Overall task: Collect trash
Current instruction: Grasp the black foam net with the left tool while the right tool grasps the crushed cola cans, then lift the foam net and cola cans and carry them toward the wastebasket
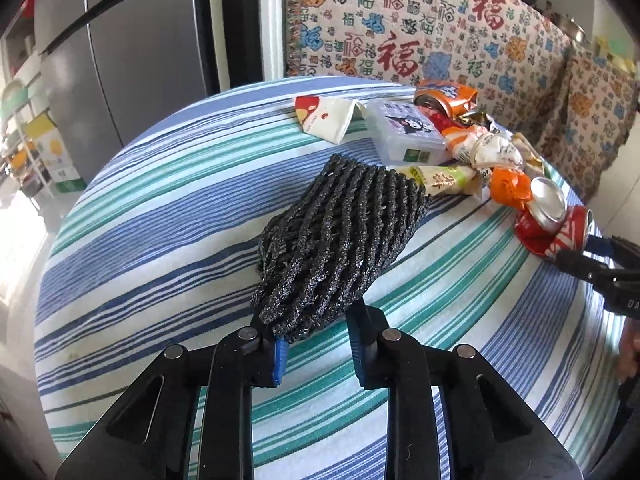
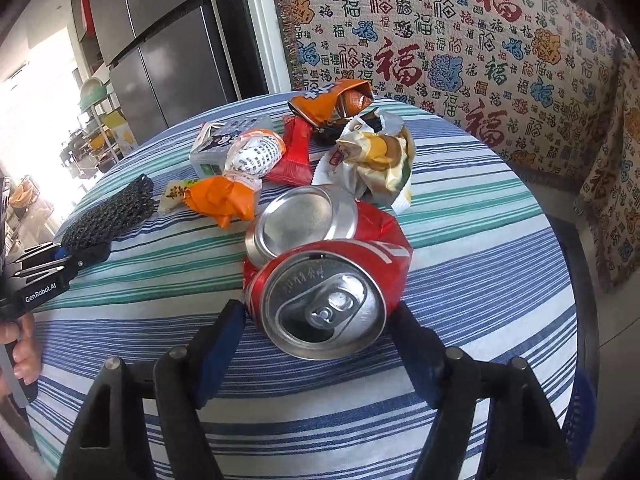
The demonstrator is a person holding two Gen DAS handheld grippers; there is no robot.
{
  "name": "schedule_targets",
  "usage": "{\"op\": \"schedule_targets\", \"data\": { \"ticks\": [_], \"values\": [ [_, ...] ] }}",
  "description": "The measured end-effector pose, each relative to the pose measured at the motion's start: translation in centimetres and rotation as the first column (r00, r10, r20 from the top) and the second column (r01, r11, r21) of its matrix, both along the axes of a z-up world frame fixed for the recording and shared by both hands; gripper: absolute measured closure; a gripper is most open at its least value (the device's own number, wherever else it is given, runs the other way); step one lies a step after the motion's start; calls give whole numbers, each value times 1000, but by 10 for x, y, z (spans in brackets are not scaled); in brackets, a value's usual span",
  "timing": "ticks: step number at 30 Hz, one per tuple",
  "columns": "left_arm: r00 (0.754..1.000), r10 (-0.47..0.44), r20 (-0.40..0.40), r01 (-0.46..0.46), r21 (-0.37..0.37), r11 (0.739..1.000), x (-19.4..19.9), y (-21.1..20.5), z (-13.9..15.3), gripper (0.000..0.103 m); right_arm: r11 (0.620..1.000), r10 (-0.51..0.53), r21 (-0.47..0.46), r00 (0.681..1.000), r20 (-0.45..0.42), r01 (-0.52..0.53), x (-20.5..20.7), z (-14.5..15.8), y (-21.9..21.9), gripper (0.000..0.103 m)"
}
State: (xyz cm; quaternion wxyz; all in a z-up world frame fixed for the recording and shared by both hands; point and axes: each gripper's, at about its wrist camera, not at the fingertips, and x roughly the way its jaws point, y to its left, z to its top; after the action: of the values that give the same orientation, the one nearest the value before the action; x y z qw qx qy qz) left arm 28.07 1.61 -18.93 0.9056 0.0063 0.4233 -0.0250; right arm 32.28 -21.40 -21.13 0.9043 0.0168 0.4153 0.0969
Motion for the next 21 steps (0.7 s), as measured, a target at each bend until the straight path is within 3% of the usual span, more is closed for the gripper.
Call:
{"op": "schedule_targets", "data": {
  "ticks": [3,6,10,11,13,15,16,18,19,20,21],
  "values": [
    [1000,-12,-7,12,-16,1000,-4,1,1,71,998,-26,55,1000,-12,26,1,0,-4,19],
    [999,-37,-11,37,-17,999,-7,-4,1,55,989,-77,127,997,-22,79,3,0,-10,16],
    [999,-48,-2,48,-1,999,-5,-15,0,17,957,-163,237,986,-40,168,8,0,-17,10],
    [999,-36,-2,36,13,999,-4,-16,-1,12,946,-190,258,981,-39,194,10,0,-18,9],
    [1000,-16,7,16,28,999,-1,-17,1,11,931,-230,282,973,-35,230,12,-1,-20,9],
    [1000,-5,15,5,15,1000,3,-16,2,10,944,-240,227,970,-30,240,14,0,-18,28],
    [1000,-2,17,2,8,1000,6,-16,1,10,945,-234,228,972,-29,234,13,0,-18,28],
    [1000,-23,-15,23,-15,1000,11,-17,-3,27,957,-206,204,978,-18,205,11,1,-17,29],
    [1000,-3,-5,3,18,1000,10,-18,-2,39,965,-191,184,982,-8,189,9,3,-16,29],
    [1000,-7,8,6,18,1000,8,-18,0,64,971,-176,164,984,2,173,6,4,-15,29],
    [1000,-20,10,20,-4,1000,8,-17,0,81,976,-161,151,987,11,157,3,4,-13,29]
  ]
}}
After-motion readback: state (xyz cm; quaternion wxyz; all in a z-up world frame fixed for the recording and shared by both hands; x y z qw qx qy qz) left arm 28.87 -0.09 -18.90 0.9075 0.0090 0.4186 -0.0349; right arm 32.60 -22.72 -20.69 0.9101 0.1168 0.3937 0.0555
